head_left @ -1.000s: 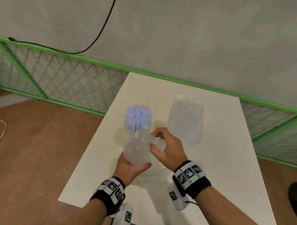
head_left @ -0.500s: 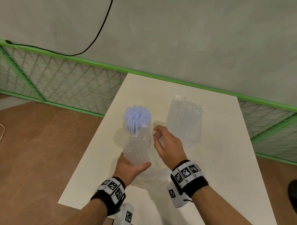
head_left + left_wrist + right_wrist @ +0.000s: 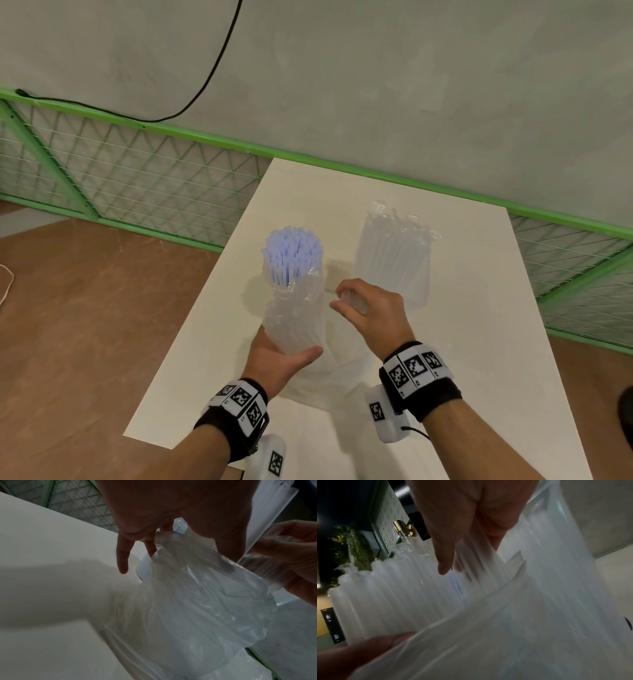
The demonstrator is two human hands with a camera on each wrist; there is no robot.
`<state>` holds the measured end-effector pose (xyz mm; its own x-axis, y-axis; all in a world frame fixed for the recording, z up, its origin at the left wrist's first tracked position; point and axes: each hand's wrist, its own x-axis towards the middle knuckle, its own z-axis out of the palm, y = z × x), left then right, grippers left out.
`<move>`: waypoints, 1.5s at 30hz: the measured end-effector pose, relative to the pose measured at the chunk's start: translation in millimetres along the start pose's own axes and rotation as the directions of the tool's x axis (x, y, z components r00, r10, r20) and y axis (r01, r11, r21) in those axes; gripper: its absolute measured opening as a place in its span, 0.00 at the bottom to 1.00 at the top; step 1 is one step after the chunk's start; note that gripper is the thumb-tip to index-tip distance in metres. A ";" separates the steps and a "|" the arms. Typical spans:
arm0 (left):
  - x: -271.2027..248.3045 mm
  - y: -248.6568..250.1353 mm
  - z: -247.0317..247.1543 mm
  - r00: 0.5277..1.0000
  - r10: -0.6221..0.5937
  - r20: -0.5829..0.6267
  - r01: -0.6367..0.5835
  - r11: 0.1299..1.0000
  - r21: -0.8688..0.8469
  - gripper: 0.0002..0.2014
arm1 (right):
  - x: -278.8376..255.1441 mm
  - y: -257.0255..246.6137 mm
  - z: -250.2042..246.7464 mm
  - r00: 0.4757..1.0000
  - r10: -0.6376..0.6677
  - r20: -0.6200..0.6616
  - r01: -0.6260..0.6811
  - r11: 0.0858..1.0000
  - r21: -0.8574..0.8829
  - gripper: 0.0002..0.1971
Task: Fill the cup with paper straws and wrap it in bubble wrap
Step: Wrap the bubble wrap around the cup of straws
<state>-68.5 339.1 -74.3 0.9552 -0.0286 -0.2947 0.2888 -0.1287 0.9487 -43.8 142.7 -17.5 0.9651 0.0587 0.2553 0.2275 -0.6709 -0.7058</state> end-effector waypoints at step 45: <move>3.8 -2.4 1.0 0.998 -0.044 -0.047 0.047 0.998 0.045 0.37 | 87.8 60.4 -100.1 0.932 -0.026 0.363 0.280 0.687 -0.670 0.40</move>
<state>-65.6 338.3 -77.8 0.9434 0.0240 -0.3308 0.3298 -0.1746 0.9278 41.7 33.3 28.5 0.9403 0.3400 0.0166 0.3394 -0.9402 0.0295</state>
